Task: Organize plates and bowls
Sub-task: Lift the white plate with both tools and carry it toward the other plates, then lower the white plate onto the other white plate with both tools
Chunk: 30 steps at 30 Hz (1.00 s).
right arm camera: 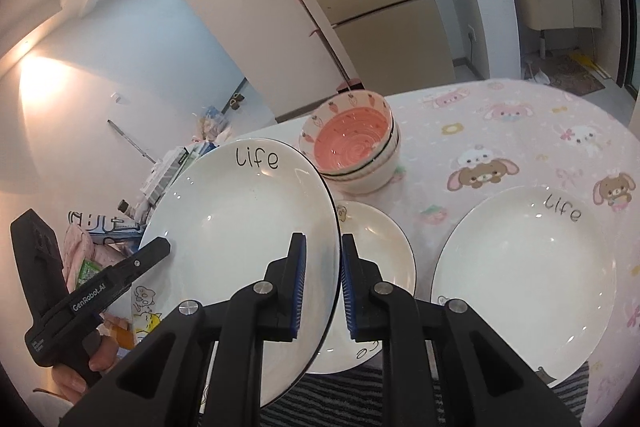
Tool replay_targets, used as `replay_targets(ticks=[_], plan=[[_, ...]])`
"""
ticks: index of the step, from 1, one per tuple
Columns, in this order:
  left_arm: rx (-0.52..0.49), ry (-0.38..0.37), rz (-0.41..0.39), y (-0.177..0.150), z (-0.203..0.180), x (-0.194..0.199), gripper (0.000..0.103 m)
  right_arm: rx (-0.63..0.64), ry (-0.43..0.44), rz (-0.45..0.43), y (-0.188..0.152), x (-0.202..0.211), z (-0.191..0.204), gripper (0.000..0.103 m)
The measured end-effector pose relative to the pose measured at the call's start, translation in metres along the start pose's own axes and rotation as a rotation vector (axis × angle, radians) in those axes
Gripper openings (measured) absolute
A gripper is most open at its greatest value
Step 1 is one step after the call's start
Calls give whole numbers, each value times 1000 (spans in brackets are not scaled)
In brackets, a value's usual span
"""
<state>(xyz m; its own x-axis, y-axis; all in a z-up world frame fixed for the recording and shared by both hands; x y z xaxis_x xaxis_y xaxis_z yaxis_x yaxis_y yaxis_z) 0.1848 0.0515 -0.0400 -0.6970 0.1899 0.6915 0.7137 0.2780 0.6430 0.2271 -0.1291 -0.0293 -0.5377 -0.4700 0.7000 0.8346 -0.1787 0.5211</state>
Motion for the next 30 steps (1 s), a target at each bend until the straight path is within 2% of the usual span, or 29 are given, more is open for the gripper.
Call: replay_targets(ticks=[5,9,13,19,30], plan=[[6,-27,18,-7,8,-19,20,-16,-24,35,-9,-22,-12,19],[11,-28,97,-21,16,-46,20,-17,-55,47,-13,-33,-21,19],[-6,-15,137,-34,18,-61,20,-11,-91,66,-18,-43,-29,19],[-28,8,148,-42,19,-69,20,-13,-114,94,-26,-53,-40,19],[-129,24,136,-53,5,-87,21,-37,-175,111,-30,-63,-65,19]])
Point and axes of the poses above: each gripper's, at about its wrist camera, not at the fingertips, and x roughly against the way its jaws point, z to its left, y to its top, the point moved 8 cm from there along -x, roughly the way its jaws point, and after that the axes turned 3 degrees about -x, right-handed, at the moved point
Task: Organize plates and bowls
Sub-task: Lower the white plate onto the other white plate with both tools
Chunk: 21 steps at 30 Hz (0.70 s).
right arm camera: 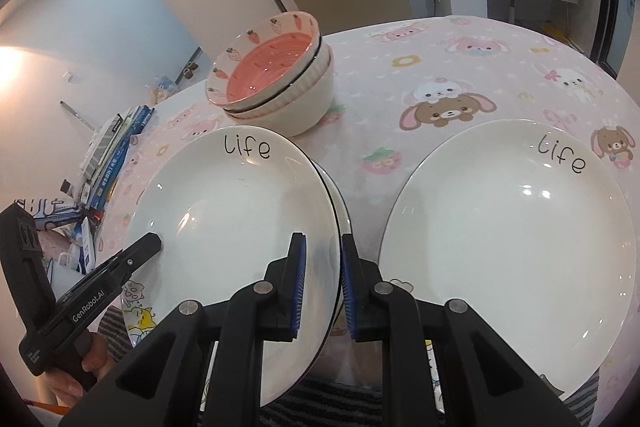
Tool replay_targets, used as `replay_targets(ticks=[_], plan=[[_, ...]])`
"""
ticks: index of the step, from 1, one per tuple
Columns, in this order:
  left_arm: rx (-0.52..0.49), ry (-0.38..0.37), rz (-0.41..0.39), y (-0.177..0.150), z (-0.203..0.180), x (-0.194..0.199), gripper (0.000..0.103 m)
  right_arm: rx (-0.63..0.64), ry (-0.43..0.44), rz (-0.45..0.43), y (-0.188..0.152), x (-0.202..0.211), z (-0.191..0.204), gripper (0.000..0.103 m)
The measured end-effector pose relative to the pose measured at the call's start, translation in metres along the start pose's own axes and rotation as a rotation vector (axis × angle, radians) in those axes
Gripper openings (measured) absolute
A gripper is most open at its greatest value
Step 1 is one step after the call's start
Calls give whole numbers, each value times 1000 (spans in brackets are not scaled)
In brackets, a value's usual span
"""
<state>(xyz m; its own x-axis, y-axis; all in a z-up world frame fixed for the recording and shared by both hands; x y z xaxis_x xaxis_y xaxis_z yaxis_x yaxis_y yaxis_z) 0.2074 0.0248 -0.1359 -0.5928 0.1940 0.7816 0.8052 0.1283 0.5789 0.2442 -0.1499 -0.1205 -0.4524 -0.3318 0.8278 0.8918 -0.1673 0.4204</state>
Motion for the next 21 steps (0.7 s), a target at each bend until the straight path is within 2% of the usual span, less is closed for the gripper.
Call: replay_targets(ticks=[8,21], plan=[[-13,3,37,-6,-2,-16,22,-1,-25,3,-1,-2,-6,19],[-44,32,40,-11,-6,-21,22,-6,-38,16,-2,-7,-10,19]])
Point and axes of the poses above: each gripper's, at about its wrist camera, not at the fingertips, and x roughly against the way its jaws point, z to its left, y to its top, the point moved 8 cm from there along -x, roughly the way its jaws point, and after that the axes turned 3 degrees about -x, right-handed, at the moved point
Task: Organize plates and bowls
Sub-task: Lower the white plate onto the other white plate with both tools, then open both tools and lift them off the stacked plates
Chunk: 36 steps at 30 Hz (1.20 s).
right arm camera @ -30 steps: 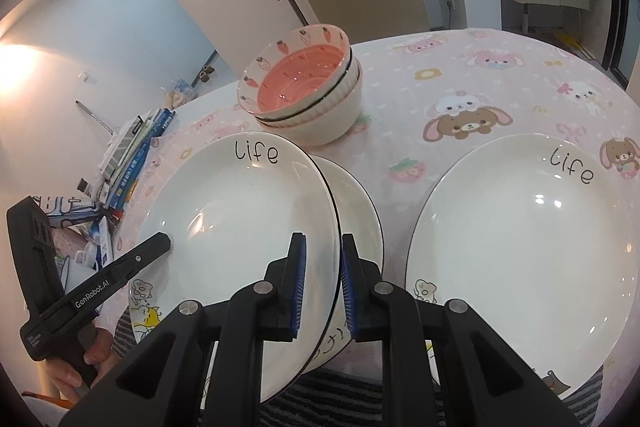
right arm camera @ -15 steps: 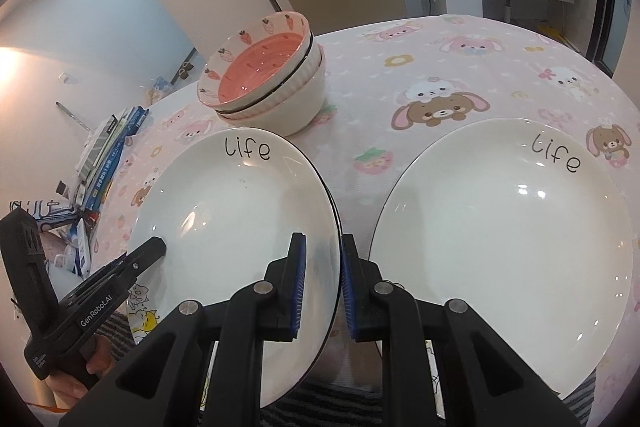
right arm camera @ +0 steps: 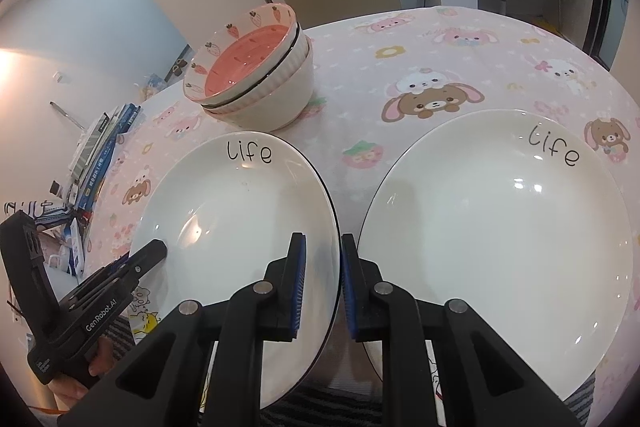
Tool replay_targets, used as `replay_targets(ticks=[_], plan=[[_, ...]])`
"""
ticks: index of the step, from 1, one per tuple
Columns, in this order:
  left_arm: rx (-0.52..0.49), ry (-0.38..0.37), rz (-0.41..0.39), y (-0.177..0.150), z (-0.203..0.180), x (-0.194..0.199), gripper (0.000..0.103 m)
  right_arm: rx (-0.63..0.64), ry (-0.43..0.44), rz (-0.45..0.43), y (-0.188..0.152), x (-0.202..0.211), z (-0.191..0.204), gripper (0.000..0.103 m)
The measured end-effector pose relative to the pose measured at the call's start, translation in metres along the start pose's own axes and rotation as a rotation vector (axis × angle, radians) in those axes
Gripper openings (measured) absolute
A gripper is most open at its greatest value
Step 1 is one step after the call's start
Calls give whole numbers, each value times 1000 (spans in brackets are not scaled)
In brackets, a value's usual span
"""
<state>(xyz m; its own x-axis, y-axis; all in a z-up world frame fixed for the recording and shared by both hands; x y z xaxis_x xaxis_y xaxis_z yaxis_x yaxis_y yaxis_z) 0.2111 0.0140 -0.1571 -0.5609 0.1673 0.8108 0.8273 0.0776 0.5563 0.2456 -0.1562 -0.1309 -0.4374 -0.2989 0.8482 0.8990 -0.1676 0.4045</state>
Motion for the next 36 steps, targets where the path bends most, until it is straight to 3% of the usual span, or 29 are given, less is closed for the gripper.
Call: replay_targets(ticks=[2,7,15,17,18,19,26,31,36], plan=[[0,3,-3,0,0,0,22,11,-8,-1,-1,0,1,19],[-73,91,-46,3,-5,1,22,49,-55,-12,-3,4,3,19],[-83,110,-73,6,-5,6,22,29,-16,9,-4,4,0,19],[-74,124,-139,11,-5,18,34,53,-20,11,-6,4,4,19],[-86,126,-173,14,-8,25,50,78,-27,6,-7,5,9,19],[-96,129,-189,15,-9,28,54,95,-30,1,-8,5,12,19],[-101,138,-182,15,-9,27,58,67,5,0,-7,9,10,19],[-79,140,-182,14,-5,27,65,64,-5,18,-9,3,8,19],[-81,138,-177,14,-5,26,68,81,-28,-17,-7,9,9,19]])
Point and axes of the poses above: each gripper's, at about its wrist camera, not at the fingertips, and x roughly against the way its jaws point, z to its left, y to its top, the point moved 8 cm from there along -x, roughly the way its jaws point, and after that the axes turned 3 degrees about -x, right-handed, at the moved point
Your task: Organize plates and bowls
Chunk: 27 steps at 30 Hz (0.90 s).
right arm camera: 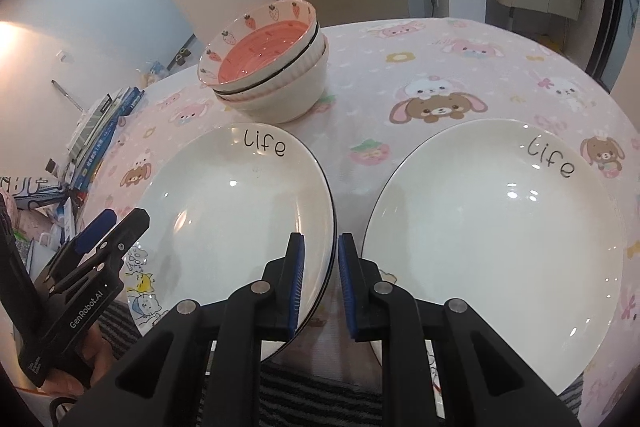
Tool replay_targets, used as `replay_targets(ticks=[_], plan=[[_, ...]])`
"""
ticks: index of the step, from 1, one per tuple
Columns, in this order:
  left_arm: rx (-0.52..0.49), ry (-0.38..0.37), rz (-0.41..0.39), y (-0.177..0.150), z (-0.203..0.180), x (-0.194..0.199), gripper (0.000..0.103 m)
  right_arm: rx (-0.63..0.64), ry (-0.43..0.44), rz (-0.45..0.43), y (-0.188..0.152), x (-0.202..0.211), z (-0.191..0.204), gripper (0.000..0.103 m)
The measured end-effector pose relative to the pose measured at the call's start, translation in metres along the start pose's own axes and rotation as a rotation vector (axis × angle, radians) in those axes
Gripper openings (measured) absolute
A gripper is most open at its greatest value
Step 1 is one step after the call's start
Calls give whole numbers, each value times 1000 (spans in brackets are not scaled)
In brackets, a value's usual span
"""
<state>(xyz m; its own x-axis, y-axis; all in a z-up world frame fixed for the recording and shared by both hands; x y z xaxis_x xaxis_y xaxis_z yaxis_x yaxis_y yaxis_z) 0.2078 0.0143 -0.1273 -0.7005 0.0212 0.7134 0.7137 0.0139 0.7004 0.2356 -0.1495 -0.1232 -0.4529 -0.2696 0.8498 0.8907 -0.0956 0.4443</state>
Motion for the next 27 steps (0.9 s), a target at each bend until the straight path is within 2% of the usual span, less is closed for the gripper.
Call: replay_targets(ticks=[11,21,24,25,26,27], plan=[[-4,2,-10,-1,-2,1,71,-7,4,-8,1,5,-1,19],[-17,13,-53,4,-5,10,82,-40,9,-7,3,8,-7,21],[-30,15,-63,5,-7,12,85,-51,4,-28,5,11,-9,46],[-34,19,-64,5,-8,12,88,-56,4,-45,6,13,-9,59],[-37,23,-63,5,-8,12,91,-61,0,-63,8,16,-10,68],[-40,25,-62,5,-9,12,95,-66,-6,-74,9,19,-10,70]])
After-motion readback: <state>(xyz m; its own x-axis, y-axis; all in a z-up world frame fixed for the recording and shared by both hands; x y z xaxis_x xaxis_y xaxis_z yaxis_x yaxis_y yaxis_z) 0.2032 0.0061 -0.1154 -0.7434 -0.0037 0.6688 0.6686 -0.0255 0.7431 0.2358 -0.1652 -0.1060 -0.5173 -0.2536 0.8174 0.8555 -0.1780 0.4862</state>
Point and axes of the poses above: each gripper's, at about its wrist camera, not at the fingertips, and x roughly against the way its jaws point, z to its left, y to its top, the point moved 8 cm from there along -x, roughly the way its jaws point, and after that the axes turned 3 degrees about -x, right-handed, at the moved point
